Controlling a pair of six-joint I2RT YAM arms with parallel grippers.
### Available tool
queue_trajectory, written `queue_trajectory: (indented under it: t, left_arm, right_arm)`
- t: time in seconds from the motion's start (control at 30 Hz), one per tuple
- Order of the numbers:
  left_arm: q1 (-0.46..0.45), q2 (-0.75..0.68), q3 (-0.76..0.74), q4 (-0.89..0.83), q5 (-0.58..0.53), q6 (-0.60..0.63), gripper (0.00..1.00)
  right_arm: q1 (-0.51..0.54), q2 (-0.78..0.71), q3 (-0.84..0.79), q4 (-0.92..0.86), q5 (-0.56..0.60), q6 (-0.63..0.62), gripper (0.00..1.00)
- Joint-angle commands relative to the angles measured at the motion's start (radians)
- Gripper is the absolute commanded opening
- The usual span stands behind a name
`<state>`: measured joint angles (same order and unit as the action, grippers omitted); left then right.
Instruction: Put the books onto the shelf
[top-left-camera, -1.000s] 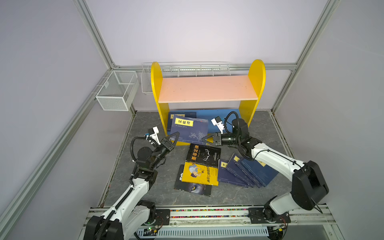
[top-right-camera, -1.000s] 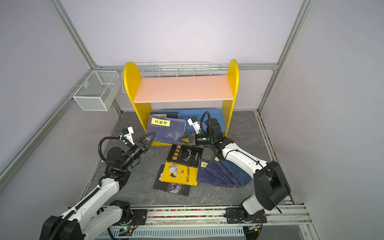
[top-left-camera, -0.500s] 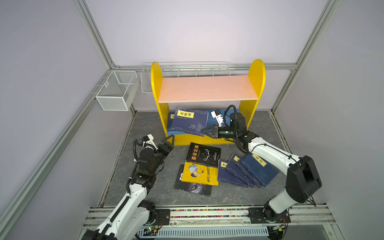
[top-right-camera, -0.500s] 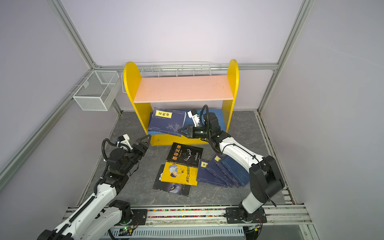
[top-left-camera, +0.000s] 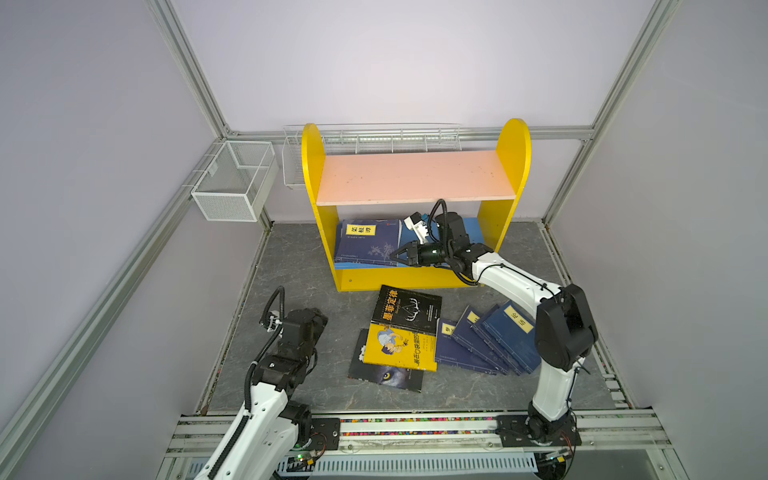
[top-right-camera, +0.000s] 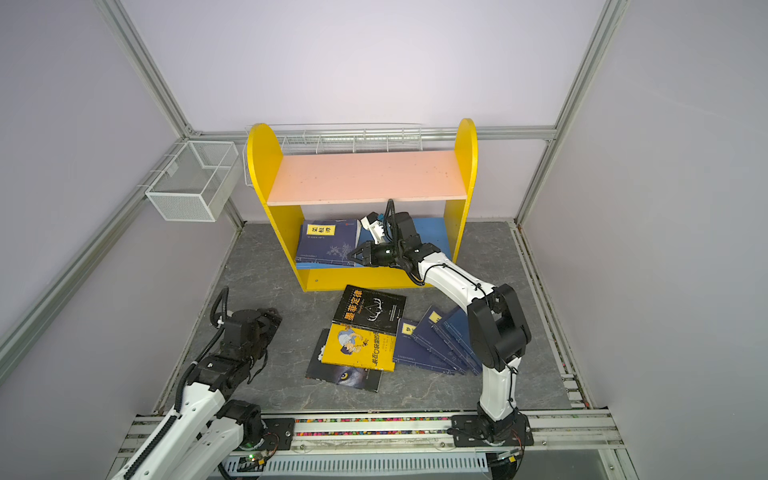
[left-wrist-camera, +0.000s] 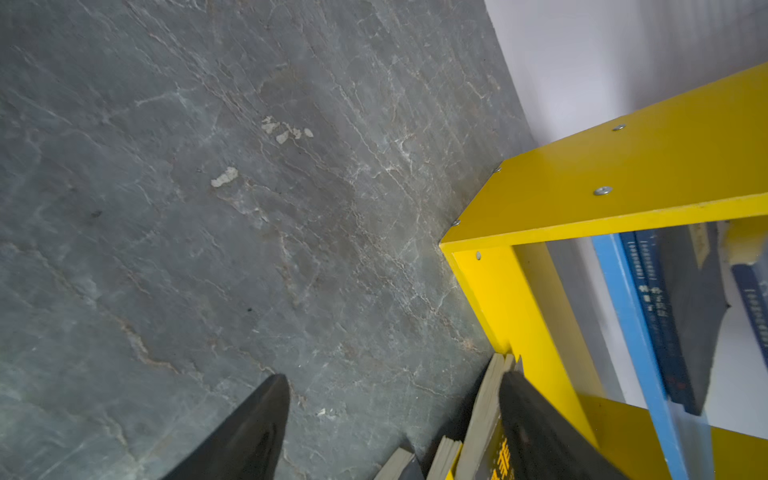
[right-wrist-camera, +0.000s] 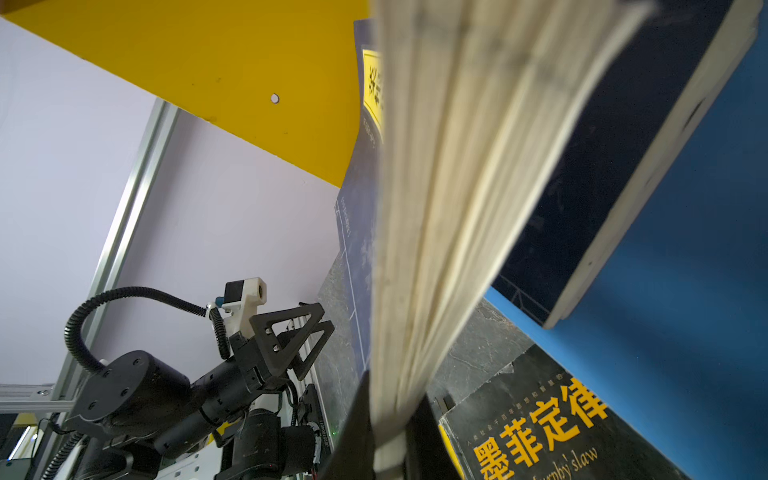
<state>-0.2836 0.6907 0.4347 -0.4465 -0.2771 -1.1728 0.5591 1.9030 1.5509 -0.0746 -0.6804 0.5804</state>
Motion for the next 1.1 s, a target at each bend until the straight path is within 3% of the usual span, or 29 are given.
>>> queue_trajectory:
  t: [0.0,0.5,1.07]
  left_arm:
    - [0.001,0.03,0.042,-0.029,-0.008,0.013,0.8]
    - [0.002,0.014,0.051,-0.064,-0.007,0.04,0.8]
    - [0.003,0.044,0.064,-0.065,0.005,0.047,0.8]
  right_arm:
    - [-0.01,0.031,0.07,-0.013,-0.025,-0.026,0.08]
    - [-0.013,0.222,0.345,-0.235,-0.102,-0.113,0.08]
    - [-0.028,0.3,0.419,-0.272,-0.085,-0.117,0.13]
